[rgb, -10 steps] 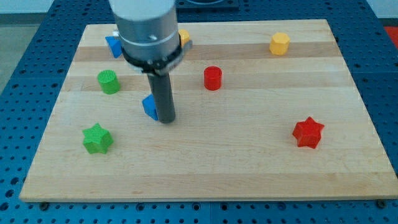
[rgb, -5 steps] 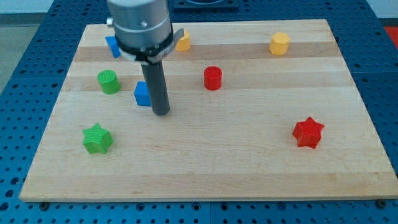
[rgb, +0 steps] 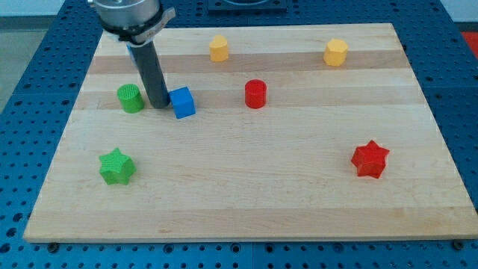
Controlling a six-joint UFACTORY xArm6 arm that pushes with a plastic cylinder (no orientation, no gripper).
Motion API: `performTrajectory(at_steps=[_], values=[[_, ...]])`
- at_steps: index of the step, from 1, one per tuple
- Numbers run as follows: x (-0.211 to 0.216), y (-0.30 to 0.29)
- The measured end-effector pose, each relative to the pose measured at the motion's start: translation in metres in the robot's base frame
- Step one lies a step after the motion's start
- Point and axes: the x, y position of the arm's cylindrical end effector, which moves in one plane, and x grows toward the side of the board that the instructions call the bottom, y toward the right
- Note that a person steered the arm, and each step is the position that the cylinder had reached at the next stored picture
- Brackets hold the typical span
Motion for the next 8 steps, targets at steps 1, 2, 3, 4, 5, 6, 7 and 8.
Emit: performTrajectory(at_steps=[1,2,3,4,5,6,7,8], values=[[-0.009,0.0],[-0.039,0.0],[-0.068,0.0],[-0.125,0.0],[-0.154,-0.019],[-0.165,-0.058],[-0.167,-0.088],[-0.167,-0.101]])
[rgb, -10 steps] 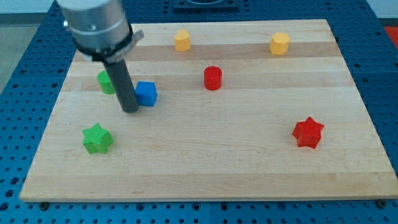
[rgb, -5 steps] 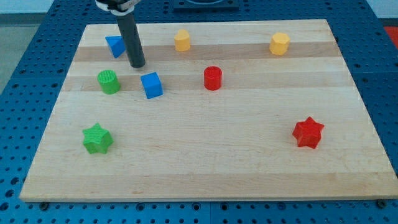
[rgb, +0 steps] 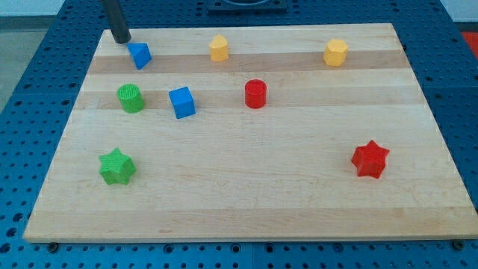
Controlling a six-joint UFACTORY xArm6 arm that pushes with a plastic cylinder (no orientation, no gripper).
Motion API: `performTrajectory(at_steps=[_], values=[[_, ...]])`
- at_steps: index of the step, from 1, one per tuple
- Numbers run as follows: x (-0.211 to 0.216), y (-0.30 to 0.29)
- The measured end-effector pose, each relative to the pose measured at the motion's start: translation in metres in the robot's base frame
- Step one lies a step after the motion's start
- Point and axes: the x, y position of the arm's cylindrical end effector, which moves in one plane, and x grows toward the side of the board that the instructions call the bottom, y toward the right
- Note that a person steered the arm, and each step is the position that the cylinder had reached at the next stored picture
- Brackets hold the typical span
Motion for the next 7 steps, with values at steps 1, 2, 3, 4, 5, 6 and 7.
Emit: performTrajectory(at_steps=[1,2,3,4,5,6,7], values=[[-0.002,0.003],[-0.019,0.031],[-0.02,0.036],[-0.011,0.036],[0.026,0.035],[0.073,0.035],[0.119,0.035]])
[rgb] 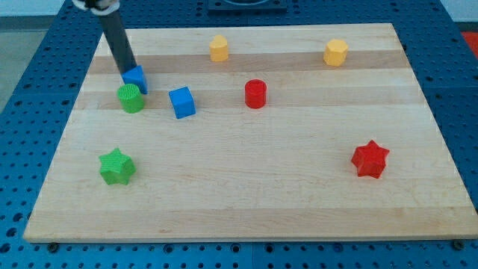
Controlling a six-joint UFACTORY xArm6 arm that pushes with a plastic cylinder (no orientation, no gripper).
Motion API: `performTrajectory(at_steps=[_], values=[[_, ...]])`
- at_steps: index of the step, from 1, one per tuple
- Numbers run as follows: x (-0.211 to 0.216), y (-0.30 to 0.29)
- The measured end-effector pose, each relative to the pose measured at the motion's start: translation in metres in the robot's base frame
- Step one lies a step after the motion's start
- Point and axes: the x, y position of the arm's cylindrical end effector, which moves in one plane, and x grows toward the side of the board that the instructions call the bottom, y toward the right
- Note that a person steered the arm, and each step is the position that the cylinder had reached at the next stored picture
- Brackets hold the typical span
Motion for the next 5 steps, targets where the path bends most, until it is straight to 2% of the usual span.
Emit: performTrajectory(at_steps=[2,3,4,5], values=[[0.098,0.0],[0.116,0.0],[0.097,-0.001],[0.029,-0.011]])
